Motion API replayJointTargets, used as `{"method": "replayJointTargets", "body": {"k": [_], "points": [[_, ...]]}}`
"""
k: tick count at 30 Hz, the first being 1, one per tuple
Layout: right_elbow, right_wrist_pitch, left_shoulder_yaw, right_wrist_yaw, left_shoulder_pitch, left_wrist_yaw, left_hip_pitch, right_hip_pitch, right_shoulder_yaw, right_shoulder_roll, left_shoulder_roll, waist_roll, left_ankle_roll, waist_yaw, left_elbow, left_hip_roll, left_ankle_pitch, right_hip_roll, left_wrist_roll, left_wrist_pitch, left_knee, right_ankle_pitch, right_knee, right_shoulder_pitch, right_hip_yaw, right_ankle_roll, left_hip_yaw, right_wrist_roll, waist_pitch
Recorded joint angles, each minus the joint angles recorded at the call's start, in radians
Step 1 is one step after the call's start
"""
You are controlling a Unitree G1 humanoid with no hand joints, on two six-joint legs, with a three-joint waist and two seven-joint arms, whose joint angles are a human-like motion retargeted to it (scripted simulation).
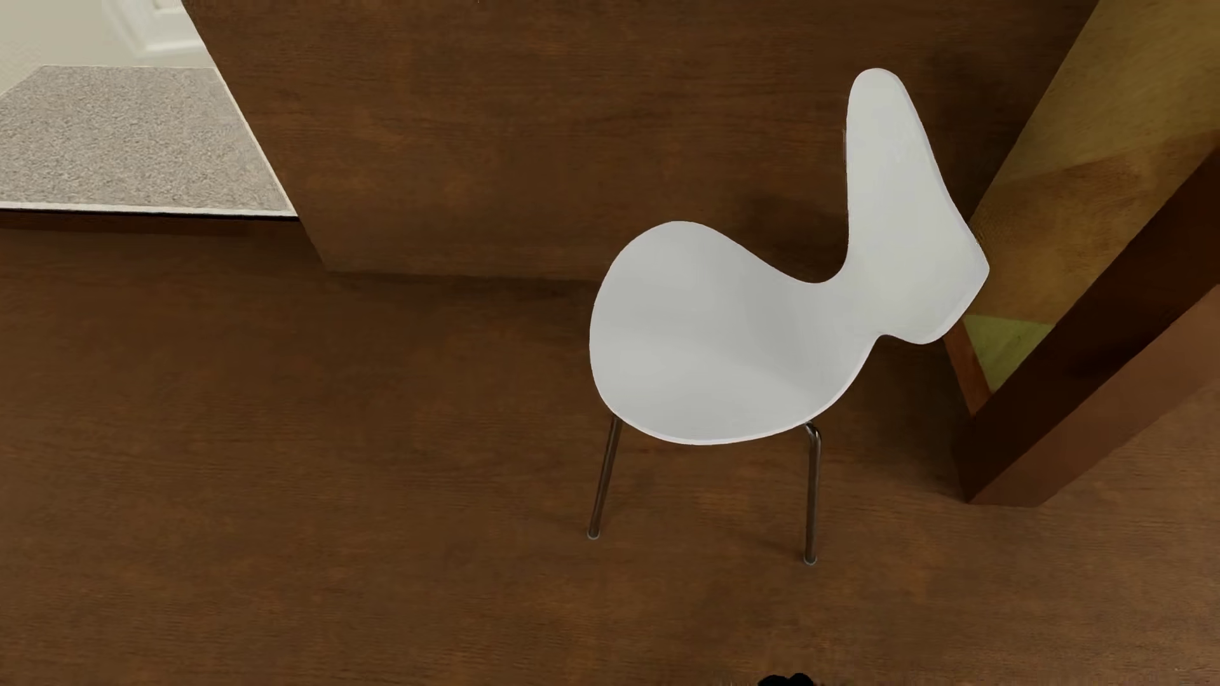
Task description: Head to the white chair
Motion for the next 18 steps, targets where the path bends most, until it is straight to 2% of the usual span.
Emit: {"method": "replayJointTargets", "body": {"k": [2,5,7,9,12,13,15,16,18], "points": [[0.021,0.007,-0.022,0.039,-0.018,0.017,0.015,-0.024,0.017,-0.009,-0.001,-0.013,0.027,-0.003,-0.018,-0.046,-0.016,-0.048,-0.003,-0.003,-0.005,0.018,0.022,0.018,0.046,0.020,0.044,-0.015,0.005],[0.043,0.013,-0.026,0.074,-0.038,0.037,0.030,-0.063,0.035,-0.018,-0.009,-0.036,0.073,-0.004,-0.037,-0.108,-0.030,-0.105,-0.042,0.005,-0.020,0.053,0.035,0.029,0.107,0.024,0.108,-0.018,0.012],[0.047,0.016,-0.020,0.078,-0.039,0.046,0.033,-0.085,0.047,-0.018,0.001,-0.050,0.098,-0.001,-0.027,-0.129,-0.037,-0.143,-0.050,-0.009,-0.026,0.079,0.034,0.032,0.069,0.012,0.150,-0.013,0.014],[0.051,0.016,-0.021,0.078,-0.048,0.047,0.031,-0.107,0.059,-0.016,0.008,-0.062,0.116,0.002,-0.018,-0.136,-0.044,-0.165,-0.049,-0.009,-0.028,0.065,0.061,0.022,-0.003,-0.028,0.188,-0.006,0.016],[0.045,0.012,-0.025,0.073,-0.058,0.042,0.034,-0.140,0.073,-0.019,0.019,-0.072,0.132,0.005,-0.001,-0.132,-0.046,-0.061,-0.047,-0.007,-0.026,-0.021,0.165,0.004,0.067,0.028,0.231,0.004,0.015],[0.045,0.010,-0.034,0.070,-0.069,0.038,0.036,-0.134,0.075,-0.020,0.018,-0.076,0.136,0.008,-0.003,-0.131,-0.045,-0.030,-0.045,0.009,-0.028,-0.041,0.183,-0.005,0.068,0.010,0.244,0.007,0.013],[0.040,0.004,-0.042,0.057,-0.082,0.037,0.043,-0.088,0.078,-0.014,0.025,-0.082,0.141,0.015,-0.003,-0.125,-0.038,-0.041,-0.048,0.026,-0.053,-0.040,0.129,-0.014,-0.059,-0.055,0.260,0.014,0.007],[0.039,0.001,-0.039,0.050,-0.088,0.039,0.045,-0.066,0.082,-0.012,0.026,-0.083,0.143,0.012,0.000,-0.122,-0.034,-0.031,-0.052,0.033,-0.061,-0.034,0.085,-0.018,-0.075,-0.066,0.259,0.016,0.004],[0.040,-0.002,-0.028,0.046,-0.098,0.044,0.043,-0.038,0.098,-0.015,0.019,-0.081,0.146,0.006,0.008,-0.115,-0.031,-0.011,-0.062,0.045,-0.067,-0.014,0.016,-0.027,-0.074,-0.049,0.257,0.015,0.000]]}}
